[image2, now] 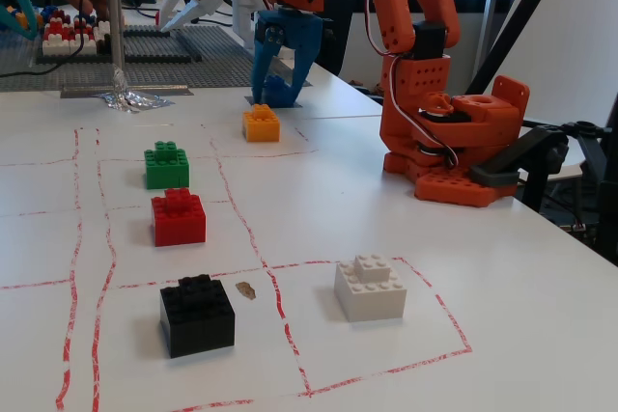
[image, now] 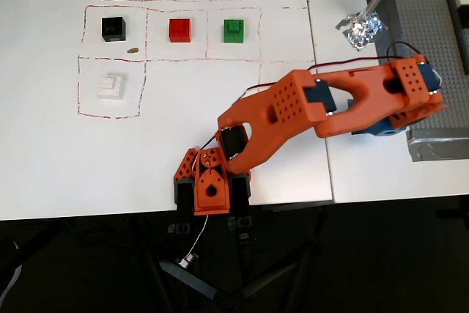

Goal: Grab the block and put it in the grey marker

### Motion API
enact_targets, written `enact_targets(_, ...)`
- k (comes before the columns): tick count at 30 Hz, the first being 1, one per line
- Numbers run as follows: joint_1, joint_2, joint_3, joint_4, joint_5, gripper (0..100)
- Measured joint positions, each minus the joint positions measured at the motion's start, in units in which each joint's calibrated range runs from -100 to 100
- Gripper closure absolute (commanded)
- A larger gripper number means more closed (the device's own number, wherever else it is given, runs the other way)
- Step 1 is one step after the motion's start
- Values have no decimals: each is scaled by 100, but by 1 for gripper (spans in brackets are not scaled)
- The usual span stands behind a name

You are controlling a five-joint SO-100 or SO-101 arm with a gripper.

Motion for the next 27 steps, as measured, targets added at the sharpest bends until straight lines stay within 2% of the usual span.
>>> enact_targets(7,0,9,-721,1174,-68,64)
enact_targets(12,-120,-172,-938,1905,-386,63)
enact_targets(15,-499,-894,-830,2195,-513,64)
enact_targets(20,-1416,-2544,541,2243,-757,73)
enact_targets(24,-2134,-3670,2047,2219,-1114,76)
enact_targets(27,-3031,-4564,2976,1977,-1475,79)
